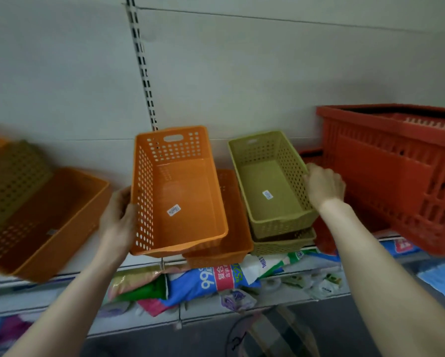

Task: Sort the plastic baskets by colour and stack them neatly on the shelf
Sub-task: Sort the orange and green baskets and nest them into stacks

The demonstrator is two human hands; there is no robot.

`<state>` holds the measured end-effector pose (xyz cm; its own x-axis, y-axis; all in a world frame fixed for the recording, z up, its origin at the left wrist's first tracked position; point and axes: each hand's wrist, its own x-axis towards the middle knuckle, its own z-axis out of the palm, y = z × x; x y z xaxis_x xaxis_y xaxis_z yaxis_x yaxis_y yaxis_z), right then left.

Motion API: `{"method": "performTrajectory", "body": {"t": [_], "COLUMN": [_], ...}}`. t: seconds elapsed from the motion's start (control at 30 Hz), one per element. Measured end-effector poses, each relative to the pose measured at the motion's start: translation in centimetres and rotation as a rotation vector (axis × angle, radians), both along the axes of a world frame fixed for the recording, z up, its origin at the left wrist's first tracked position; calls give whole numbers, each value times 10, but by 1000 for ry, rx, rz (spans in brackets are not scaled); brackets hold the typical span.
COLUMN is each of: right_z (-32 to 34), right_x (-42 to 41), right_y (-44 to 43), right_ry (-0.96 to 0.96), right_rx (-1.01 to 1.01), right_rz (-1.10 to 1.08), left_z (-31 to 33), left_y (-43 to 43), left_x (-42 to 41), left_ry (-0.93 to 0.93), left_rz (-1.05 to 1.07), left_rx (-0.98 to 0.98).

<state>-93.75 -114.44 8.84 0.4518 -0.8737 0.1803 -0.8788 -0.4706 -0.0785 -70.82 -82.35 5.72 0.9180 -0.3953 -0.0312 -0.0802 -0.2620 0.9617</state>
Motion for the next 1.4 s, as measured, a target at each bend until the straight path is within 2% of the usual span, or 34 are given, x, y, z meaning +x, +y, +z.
{"method": "performTrajectory", "body": {"t": [0.23,0.33,0.5,0.7,0.83,1.07,1.2,1.33,1.4], "right_z": [-30,-37,-22,-3,5,-44,-68,-76,-65], "right_x": [6,6,15,17,15,6,15,25,28], "right_y": [10,15,6,-3,-5,19,34,37,38], "right_ry": [141,161,117,0,31,101,91,297,298], "right_rx": [73,43,-113,-132,-144,-68,163,172,154], "right_rz": [-7,10,46,44,8,-19,-37,18,34], "left_z": [-5,-8,-11,-12,-9,-4,-4,1,5], "left_y": [-5,-3,5,8,5,-4,-1,4,6], "left_x": [-20,-22,-19,-16,-15,-13,-13,-16,-18], "left_ry": [0,7,16,10,21,-7,-11,-20,-32], "left_rz": [5,6,13,9,13,-17,-25,-46,-57], "left_rx": [-60,-73,-43,-39,-43,-23,-17,-35,-39]}}
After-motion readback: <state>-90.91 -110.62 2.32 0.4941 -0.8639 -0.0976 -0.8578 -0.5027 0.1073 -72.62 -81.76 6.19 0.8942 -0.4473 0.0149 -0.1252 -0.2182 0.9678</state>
